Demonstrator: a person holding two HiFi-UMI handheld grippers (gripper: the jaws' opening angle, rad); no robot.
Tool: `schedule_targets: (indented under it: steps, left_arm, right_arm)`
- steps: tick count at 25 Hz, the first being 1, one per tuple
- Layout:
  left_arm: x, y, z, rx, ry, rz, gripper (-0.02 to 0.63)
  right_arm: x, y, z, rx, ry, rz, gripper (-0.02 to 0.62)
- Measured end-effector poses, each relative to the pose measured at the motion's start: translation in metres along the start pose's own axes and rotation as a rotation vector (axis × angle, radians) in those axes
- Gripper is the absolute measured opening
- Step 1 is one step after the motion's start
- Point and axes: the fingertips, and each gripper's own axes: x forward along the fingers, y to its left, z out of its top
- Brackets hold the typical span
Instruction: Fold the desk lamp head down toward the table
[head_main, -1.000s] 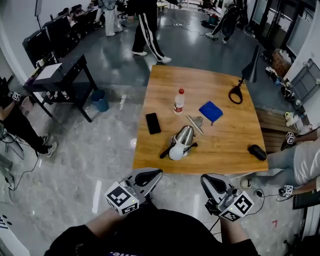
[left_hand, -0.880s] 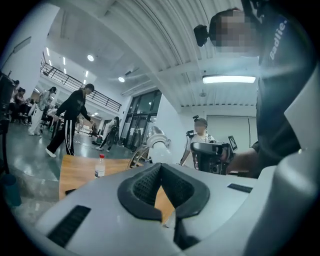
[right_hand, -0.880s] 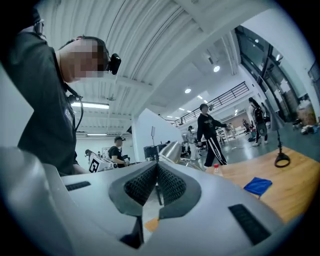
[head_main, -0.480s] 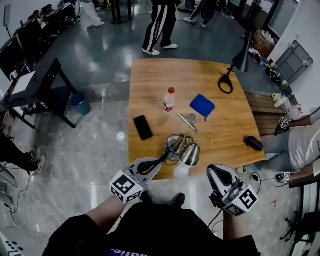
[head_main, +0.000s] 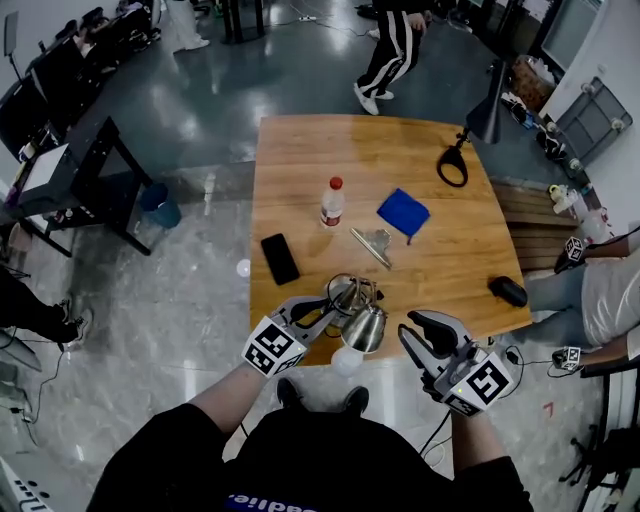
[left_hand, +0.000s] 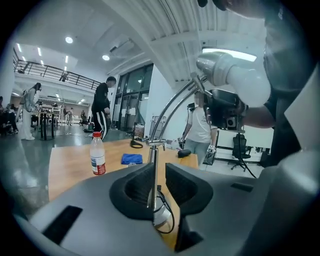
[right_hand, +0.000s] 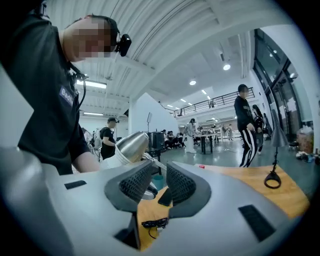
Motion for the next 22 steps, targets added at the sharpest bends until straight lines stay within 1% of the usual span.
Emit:
schedule_targets:
  steps: [3, 6, 9, 12, 15, 18, 22]
  left_arm:
    - [0.02, 0.008, -0.002, 0.025, 0.023, -0.003, 0.093]
    - [0.039, 0.014, -0.009, 0.039, 0.065, -0.02, 0.124]
    - [0.056, 0.016, -0.01, 0.073, 0.084, -0.054, 0.135]
    - [0.07, 0.015, -0.006, 0.11, 0.091, -0.089, 0.135]
    - [0.08, 0.011, -0.001, 0.13, 0.086, -0.117, 0.135]
    - [0.087, 0.01, 0.002, 0.144, 0.088, -0.129, 0.135]
    - [0.091, 0.011, 0.001, 0.138, 0.086, -0.153, 0.123]
  right_arm:
    - [0.007, -0.013, -0.016, -0.106, 0.079, 0.017, 0.083]
    - [0.016, -0.028, -0.034, -0.259, 0.203, 0.043, 0.089]
    - [0.032, -0.035, -0.045, -0.384, 0.314, 0.097, 0.089]
    - [0.046, -0.037, -0.051, -0.478, 0.387, 0.15, 0.089]
    - [0.056, -0.031, -0.051, -0.556, 0.392, 0.215, 0.089]
    - [0.065, -0.022, -0.05, -0.628, 0.395, 0.267, 0.087]
    - [0.07, -0.017, -0.051, -0.686, 0.411, 0.282, 0.077]
